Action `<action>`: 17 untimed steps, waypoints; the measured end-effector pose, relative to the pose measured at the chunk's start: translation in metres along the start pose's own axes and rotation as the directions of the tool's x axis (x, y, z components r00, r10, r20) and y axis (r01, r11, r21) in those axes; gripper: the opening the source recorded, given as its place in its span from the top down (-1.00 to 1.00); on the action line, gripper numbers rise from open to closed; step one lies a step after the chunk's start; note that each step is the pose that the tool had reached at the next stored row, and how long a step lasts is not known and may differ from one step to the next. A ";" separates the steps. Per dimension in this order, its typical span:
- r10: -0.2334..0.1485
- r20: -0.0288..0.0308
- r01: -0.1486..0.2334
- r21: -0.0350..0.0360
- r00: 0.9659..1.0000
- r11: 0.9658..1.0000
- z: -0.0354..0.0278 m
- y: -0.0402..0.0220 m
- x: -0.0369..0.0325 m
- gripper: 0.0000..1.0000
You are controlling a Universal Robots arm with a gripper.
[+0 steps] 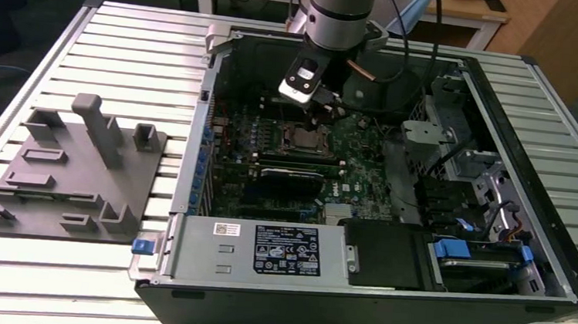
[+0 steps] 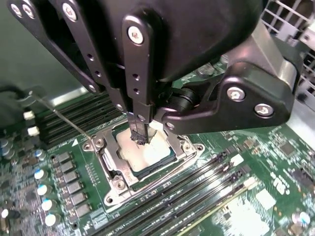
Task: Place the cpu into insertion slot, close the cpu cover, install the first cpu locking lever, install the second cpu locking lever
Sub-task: 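Close the cpu cover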
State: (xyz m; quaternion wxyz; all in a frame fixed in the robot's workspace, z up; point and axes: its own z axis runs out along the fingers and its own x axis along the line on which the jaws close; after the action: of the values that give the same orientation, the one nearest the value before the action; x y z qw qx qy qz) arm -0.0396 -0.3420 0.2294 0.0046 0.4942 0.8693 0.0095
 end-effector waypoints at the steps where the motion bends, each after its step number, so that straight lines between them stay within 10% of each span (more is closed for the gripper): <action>1: -0.013 0.000 0.013 0.000 1.000 1.000 0.0000 0.0000 0.0000 0.79; 17: -0.077 -0.002 0.077 0.000 0.997 0.997 0.0001 0.0000 0.0000 0.79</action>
State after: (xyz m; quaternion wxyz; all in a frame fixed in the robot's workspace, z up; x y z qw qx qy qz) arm -0.0397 -0.3420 0.2293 0.0042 0.4605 0.8876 0.0097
